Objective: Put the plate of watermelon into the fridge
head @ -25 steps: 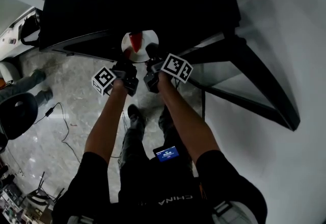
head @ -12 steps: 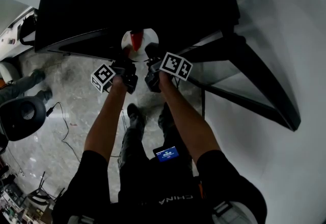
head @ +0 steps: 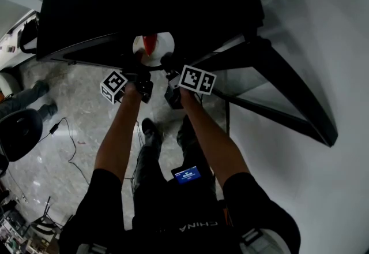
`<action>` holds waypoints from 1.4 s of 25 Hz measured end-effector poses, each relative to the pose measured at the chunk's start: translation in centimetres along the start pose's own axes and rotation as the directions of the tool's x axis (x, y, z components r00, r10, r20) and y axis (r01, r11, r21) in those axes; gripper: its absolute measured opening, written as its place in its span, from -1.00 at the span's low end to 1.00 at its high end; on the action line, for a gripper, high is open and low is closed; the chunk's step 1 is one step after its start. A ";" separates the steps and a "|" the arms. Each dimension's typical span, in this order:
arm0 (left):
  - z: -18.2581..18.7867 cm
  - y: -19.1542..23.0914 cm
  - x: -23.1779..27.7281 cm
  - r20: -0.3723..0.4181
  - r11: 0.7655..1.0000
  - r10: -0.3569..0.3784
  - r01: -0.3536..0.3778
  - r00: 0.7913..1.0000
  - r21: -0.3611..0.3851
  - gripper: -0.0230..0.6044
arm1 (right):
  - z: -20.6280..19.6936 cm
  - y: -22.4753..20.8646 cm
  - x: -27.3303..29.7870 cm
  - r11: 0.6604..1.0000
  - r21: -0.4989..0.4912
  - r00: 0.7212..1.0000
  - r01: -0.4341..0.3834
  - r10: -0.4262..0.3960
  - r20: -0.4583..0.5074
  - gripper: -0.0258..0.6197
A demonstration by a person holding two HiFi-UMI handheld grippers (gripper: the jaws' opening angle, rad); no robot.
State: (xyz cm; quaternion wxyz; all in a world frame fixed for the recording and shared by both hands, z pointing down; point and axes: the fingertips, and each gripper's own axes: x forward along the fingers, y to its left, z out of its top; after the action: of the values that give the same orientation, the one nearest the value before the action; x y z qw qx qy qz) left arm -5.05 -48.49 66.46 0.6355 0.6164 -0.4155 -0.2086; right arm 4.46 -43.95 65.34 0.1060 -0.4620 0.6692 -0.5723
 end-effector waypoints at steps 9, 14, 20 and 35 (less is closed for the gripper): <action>0.2 -0.9 0.9 0.017 1.000 -0.012 0.012 1.000 0.010 -0.86 | -4.1 0.7 0.3 0.954 -0.297 0.973 0.051 -0.115 -0.201 -0.85; 0.1 -0.8 0.9 -0.003 1.000 -0.015 0.015 1.000 0.008 -0.86 | -4.0 1.4 1.5 0.939 -0.337 0.962 0.074 -0.156 -0.225 -0.85; -0.2 -1.6 0.9 -0.069 0.999 -0.041 0.043 0.997 0.033 -0.84 | -3.6 0.9 1.7 0.936 -0.332 0.962 0.114 -0.188 -0.198 -0.85; -2.4 -1.7 -2.1 -0.250 0.842 0.143 0.015 0.957 0.539 -0.55 | -1.8 0.0 2.3 0.942 -0.296 0.966 0.159 -0.211 -0.150 -0.87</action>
State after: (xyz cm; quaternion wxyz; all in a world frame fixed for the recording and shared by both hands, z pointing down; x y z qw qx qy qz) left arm -3.99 -45.64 64.49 0.4975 0.7777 -0.3833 0.0267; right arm 2.00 -44.43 66.81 -0.0760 -0.4799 0.7039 -0.5181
